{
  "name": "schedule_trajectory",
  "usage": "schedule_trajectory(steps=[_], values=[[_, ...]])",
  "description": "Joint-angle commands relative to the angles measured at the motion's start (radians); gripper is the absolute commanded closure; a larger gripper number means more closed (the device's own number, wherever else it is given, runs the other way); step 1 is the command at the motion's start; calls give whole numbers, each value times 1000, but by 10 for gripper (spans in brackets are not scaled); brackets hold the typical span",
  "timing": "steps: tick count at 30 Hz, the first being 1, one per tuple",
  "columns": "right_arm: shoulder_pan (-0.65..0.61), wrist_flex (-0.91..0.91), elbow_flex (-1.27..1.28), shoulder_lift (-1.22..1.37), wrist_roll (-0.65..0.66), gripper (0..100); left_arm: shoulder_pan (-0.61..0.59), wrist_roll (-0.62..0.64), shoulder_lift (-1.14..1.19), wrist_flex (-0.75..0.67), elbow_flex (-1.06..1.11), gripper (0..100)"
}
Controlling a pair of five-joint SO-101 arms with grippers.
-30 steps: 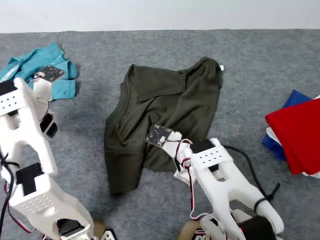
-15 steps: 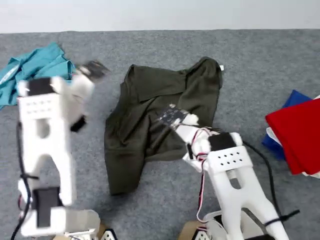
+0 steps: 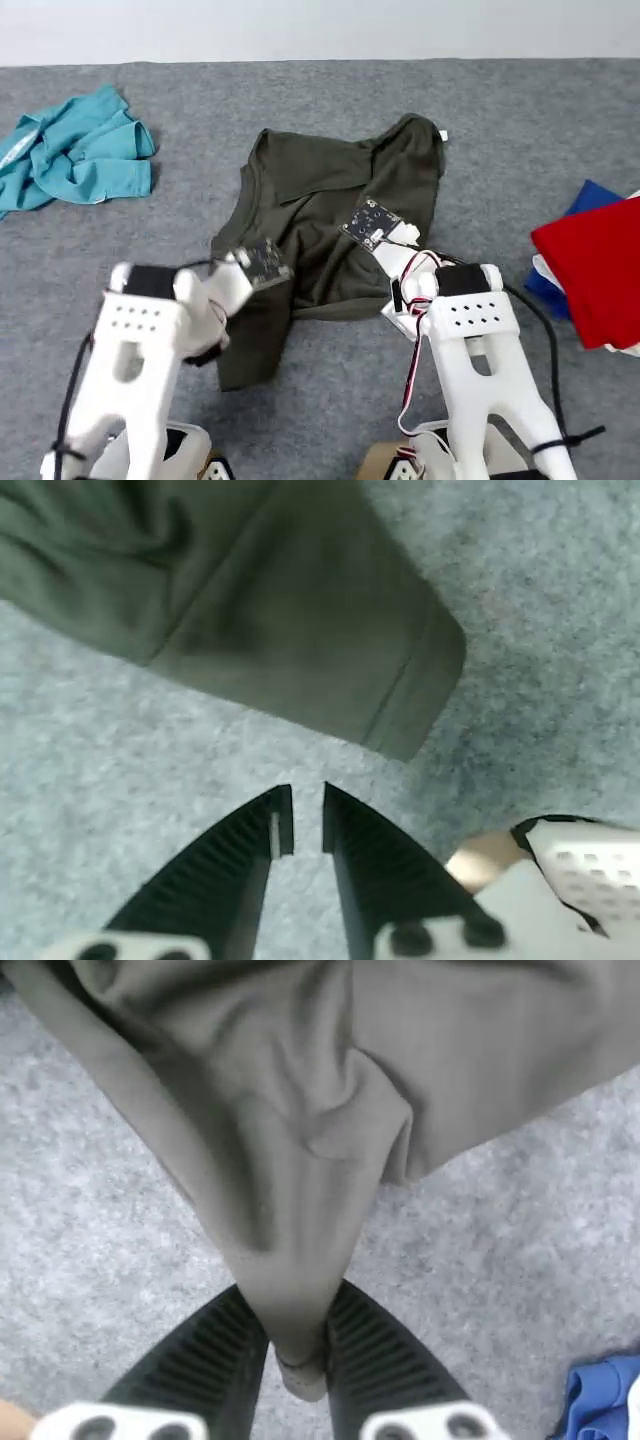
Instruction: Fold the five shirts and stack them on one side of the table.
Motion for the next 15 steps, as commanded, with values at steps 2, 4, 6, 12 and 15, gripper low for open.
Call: schedule_trajectory(steps=[2,4,6,12,15], values=[[24,33,-64,-35,-49,988,64,5,-104,-38,153,949],[41,38,-64,-35,-64,988,66,6,-124,-63,174,949],[61,38,-64,-35,-71,988,75,6,-130,-64,173,945],[77,38,-64,-35,-69,988,68,37,-129,-64,179,851],[77,38,-64,-35,-69,988,77,109,-129,-87,179,799]])
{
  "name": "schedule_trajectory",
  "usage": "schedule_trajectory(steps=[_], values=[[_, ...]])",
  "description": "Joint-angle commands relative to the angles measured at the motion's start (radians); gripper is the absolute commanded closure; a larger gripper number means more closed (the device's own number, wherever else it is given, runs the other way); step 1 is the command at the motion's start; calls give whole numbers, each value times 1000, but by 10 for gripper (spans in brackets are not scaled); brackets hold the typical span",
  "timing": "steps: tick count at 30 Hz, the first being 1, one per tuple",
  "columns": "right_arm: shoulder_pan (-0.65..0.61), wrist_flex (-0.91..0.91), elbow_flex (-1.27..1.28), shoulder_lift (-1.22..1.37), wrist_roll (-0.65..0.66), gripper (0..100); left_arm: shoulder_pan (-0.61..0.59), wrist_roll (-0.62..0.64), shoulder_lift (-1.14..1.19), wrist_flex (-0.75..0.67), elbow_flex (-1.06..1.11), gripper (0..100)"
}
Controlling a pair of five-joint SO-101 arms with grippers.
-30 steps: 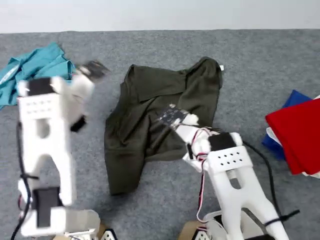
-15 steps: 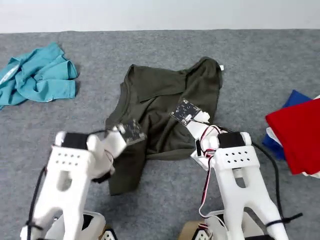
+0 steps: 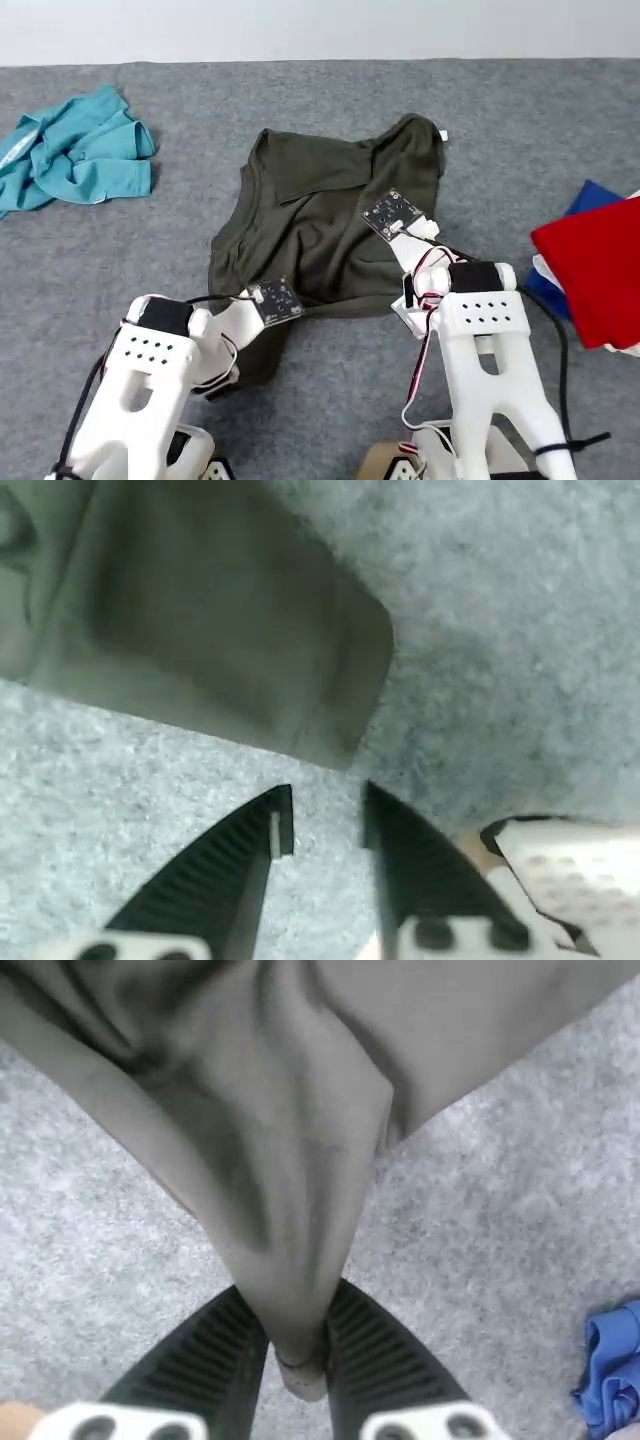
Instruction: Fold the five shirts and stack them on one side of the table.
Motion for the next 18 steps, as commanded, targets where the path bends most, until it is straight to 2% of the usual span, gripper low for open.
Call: schedule_trajectory(steps=[1,12,18], values=[[13,4,-55,-35,-9,988,8,58,-21,-32,-2,791],[13,-1,-55,-35,-9,988,92,60,-20,-69,36,790],[13,-1,-55,-35,-9,988,87,60,-20,-127,77,791]])
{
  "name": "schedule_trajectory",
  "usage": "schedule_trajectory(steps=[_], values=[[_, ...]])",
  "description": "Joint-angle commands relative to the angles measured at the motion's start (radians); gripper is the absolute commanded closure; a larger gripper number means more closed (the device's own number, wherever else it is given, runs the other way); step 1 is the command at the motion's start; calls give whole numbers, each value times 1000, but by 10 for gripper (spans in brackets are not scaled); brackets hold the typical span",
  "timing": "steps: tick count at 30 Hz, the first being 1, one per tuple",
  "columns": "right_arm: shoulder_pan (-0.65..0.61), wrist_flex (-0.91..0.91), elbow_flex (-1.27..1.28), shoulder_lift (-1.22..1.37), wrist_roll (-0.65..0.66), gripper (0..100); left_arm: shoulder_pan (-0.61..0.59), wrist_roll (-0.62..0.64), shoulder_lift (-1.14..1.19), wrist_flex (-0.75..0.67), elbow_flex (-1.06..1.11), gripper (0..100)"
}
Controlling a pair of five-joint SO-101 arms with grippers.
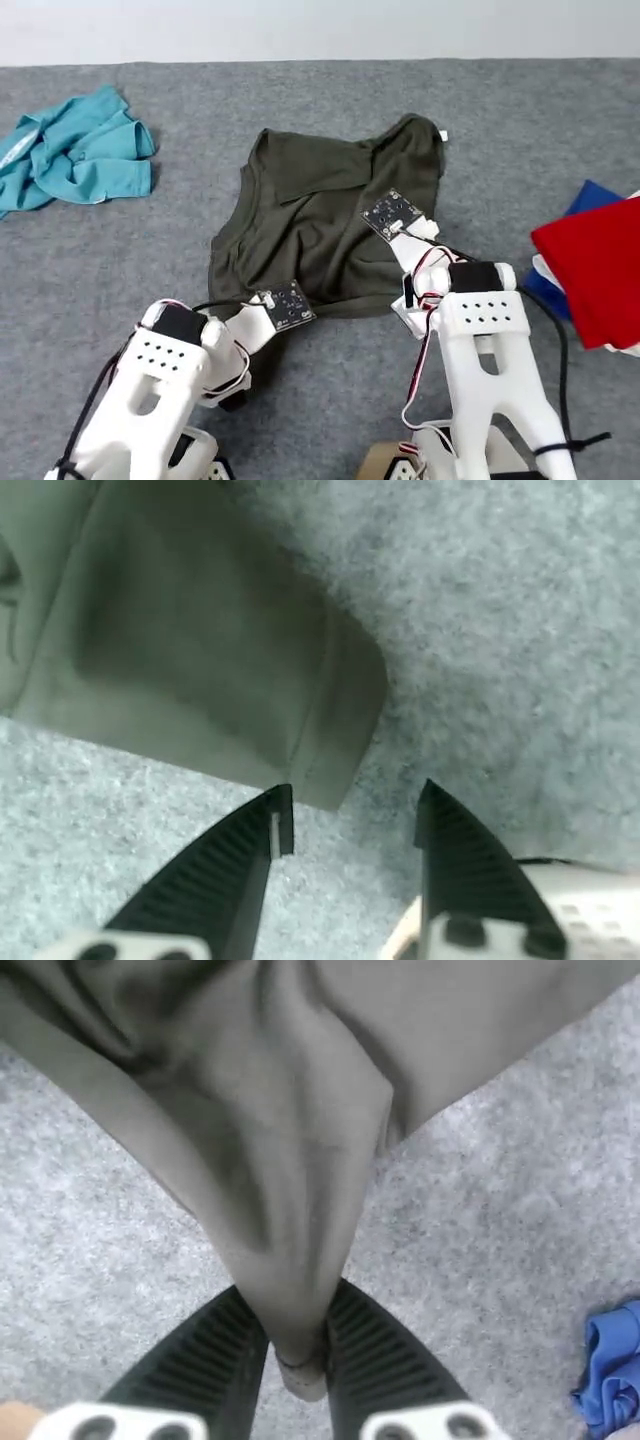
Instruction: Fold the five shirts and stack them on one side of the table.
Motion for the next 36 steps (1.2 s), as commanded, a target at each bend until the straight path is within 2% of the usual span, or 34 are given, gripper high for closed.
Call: schedule_trajectory(steps=[1,18,24,32,36], values=[[13,1,-55,-35,-9,988,5,6,-18,-31,2,791],[13,4,-55,-35,-5,988,2,5,-18,-127,70,848],[13,4,-55,-35,-5,988,-91,3,-18,-221,128,848],[13,4,-55,-35,-8,988,-97,2,-18,-250,154,851],[13,4,-55,-36,-8,988,-95,0,-18,-259,157,941]])
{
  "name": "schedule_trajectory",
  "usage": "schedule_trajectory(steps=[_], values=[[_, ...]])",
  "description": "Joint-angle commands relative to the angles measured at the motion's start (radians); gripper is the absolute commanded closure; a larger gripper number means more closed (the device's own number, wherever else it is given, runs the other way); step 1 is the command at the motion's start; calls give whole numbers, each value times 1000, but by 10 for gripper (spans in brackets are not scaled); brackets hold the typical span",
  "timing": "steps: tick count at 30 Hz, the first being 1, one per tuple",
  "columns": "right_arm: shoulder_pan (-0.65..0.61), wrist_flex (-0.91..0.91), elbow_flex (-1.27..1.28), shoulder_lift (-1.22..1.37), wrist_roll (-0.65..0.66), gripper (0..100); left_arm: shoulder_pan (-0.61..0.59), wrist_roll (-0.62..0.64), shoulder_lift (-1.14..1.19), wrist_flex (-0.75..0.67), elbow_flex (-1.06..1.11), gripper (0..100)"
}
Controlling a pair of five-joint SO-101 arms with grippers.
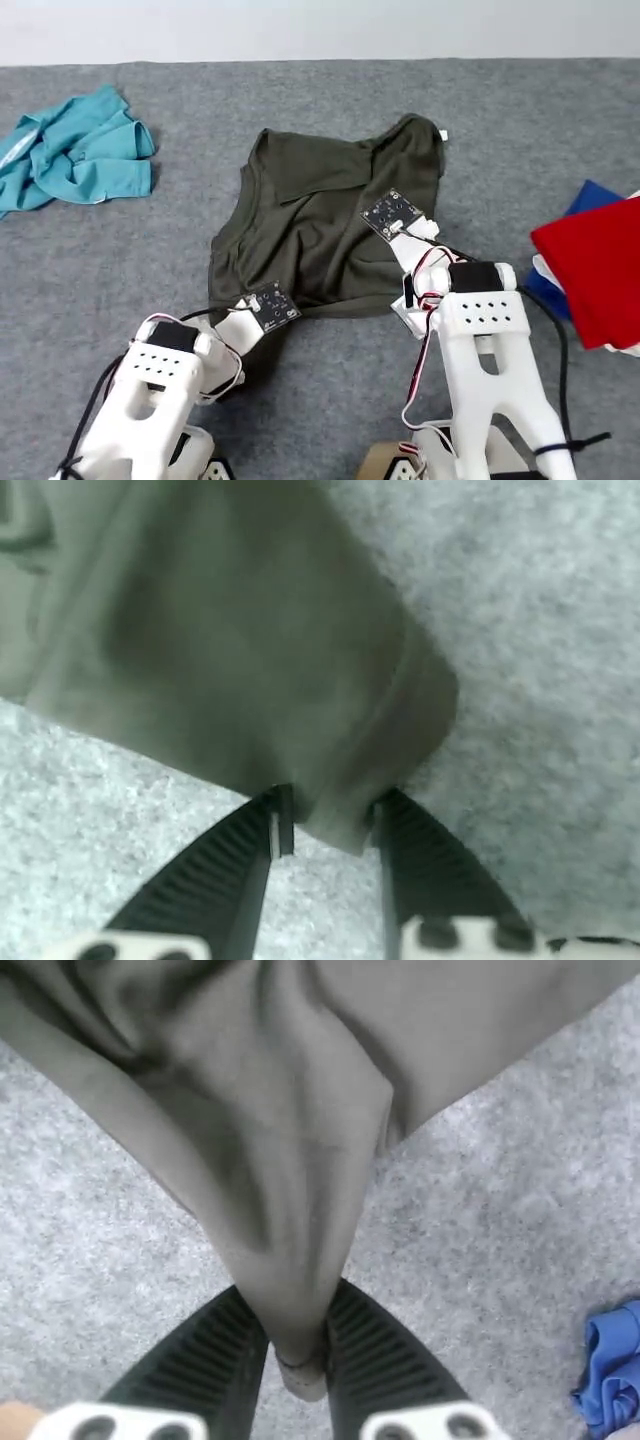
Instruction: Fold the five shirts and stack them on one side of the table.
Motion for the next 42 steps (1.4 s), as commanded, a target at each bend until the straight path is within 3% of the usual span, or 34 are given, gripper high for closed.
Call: schedule_trajectory(steps=[1,8,14,20,26,35,42], values=[[13,4,-55,-44,-8,988,-2,0,-18,-18,-4,964],[13,5,-55,-202,-3,988,-6,0,-28,49,-124,998],[13,94,-57,-374,-2,988,-8,3,-28,295,-529,998],[15,165,-57,-570,-2,988,-9,8,-28,423,-920,998],[99,176,-86,-750,23,988,-63,69,-26,368,-1211,998],[386,166,-282,-852,204,988,-279,69,-29,227,-1541,997],[498,150,-442,-854,215,988,-295,69,-29,141,-1822,997]])
